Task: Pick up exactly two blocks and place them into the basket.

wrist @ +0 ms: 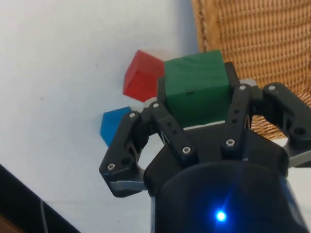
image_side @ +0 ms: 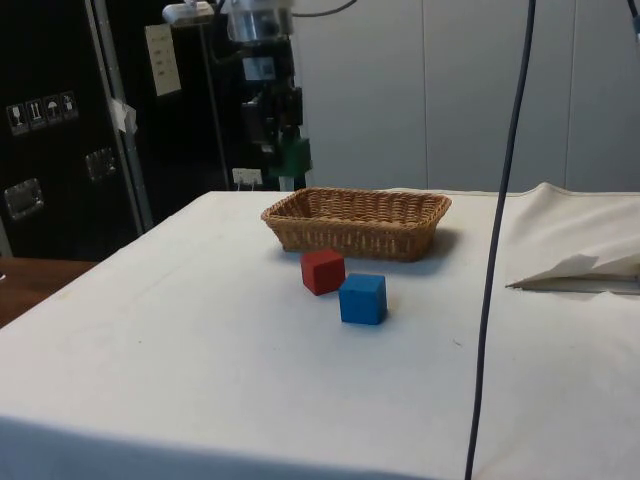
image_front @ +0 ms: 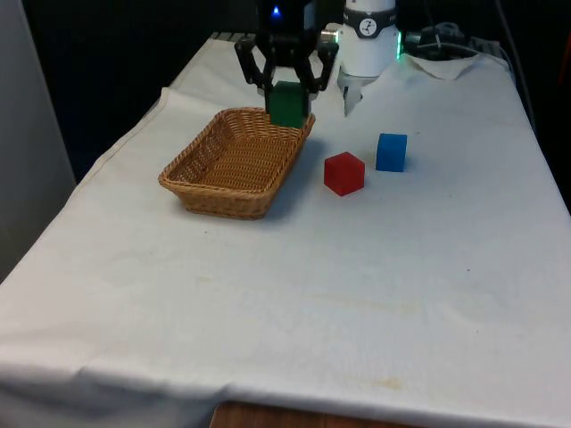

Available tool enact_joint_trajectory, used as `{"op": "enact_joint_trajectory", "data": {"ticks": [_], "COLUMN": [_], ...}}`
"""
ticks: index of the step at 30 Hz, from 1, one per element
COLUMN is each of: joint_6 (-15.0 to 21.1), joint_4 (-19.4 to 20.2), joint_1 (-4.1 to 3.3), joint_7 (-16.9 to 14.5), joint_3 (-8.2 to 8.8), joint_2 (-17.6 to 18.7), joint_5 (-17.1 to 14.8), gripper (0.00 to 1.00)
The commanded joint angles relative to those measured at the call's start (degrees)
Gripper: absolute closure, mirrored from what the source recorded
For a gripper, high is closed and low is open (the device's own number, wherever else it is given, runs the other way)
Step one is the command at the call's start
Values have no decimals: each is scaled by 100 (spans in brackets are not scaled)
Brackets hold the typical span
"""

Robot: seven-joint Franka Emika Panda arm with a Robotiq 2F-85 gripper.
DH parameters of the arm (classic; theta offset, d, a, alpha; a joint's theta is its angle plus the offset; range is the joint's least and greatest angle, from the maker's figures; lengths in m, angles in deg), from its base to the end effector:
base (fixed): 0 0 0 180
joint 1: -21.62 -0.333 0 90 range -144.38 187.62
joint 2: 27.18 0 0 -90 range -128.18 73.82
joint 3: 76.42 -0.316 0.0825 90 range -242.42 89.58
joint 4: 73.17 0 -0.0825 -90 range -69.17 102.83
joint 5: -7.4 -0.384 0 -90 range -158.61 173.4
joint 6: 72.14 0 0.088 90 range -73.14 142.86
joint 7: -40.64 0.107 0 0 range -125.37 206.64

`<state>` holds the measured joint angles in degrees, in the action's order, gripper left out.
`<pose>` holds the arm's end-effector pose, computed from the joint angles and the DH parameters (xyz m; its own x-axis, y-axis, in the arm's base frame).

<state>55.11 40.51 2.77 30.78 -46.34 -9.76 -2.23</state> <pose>0.5900 -0.0999 0.3297 0.9938 -0.1091 -0.0223 -0.1088 -0.9939 0.0156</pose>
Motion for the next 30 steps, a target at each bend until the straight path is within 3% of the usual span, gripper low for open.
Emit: {"op": "enact_joint_trajectory", "data": {"ticks": [1, 5, 6, 8, 13, 14, 15, 20, 21, 22, 28, 29, 30], "joint_6": [103, 252, 178, 304, 498, 430, 533, 756, 699, 785, 1037, 1071, 1008], "joint_4": [52, 97, 86, 97, 109, 92, 109, 103, 92, 103, 132, 138, 115], "joint_1": [34, 92, 52, 115, 143, 109, 149, 183, 149, 189, 246, 252, 212], "joint_7": [-126, -367, -275, -464, -756, -688, -802, -1071, -1014, -1117, -1427, -1478, -1427], "joint_3": [23, 74, 97, 97, 155, 189, 160, 166, 206, 166, 155, 155, 206], "joint_2": [-11, 69, 46, 120, 321, 309, 350, 579, 579, 613, 825, 848, 871], "joint_5": [-23, -86, -23, -115, -269, -212, -292, -418, -378, -441, -607, -642, -602], "gripper": [100, 100, 100, 100, 100, 100, 100, 100, 100, 100, 100, 100, 100]}}
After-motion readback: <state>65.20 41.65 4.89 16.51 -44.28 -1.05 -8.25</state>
